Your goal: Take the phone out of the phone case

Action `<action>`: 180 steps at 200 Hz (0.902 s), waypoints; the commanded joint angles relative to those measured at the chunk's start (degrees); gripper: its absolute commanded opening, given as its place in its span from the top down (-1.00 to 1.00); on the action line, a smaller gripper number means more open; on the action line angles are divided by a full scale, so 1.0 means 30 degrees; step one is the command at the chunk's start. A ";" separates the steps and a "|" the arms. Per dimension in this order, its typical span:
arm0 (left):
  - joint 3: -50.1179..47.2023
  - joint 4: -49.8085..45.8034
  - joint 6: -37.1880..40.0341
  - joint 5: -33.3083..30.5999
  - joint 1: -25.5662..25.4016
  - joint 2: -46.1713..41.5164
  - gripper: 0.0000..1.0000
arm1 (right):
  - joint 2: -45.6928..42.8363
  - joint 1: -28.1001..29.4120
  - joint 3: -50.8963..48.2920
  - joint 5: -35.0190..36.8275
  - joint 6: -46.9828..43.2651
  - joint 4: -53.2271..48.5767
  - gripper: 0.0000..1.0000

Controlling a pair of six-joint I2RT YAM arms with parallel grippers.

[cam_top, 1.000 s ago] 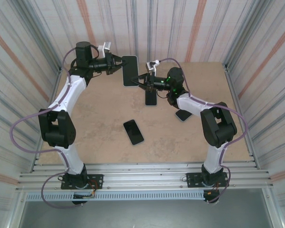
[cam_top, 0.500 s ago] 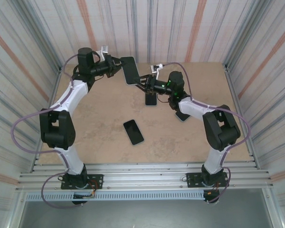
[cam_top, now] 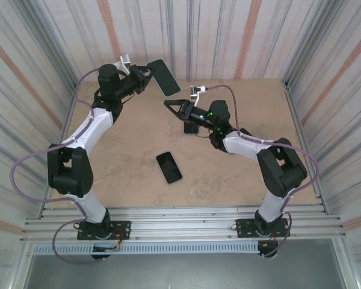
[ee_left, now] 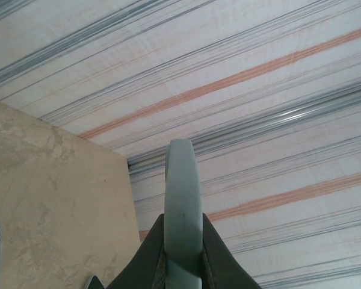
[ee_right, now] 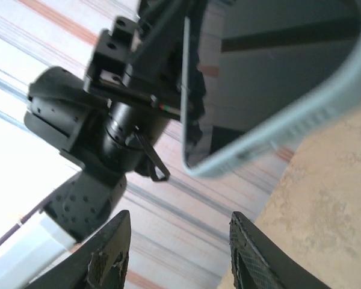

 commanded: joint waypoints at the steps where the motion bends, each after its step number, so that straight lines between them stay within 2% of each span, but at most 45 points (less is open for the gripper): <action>1: -0.0193 0.2099 -0.0715 -0.0575 -0.0234 -0.1150 0.94 | 0.0233 0.0107 0.0232 0.1012 0.0051 0.1691 0.14; 55: -0.0371 0.2803 -0.1506 -0.0377 -0.0443 -0.0915 0.93 | 0.0778 0.0084 0.1038 0.1141 0.0793 0.0794 0.23; 180: -0.0241 0.2657 -0.1906 -0.0019 -0.0472 -0.0740 0.95 | 0.1403 -0.0450 0.1465 0.1200 0.1436 0.1465 0.55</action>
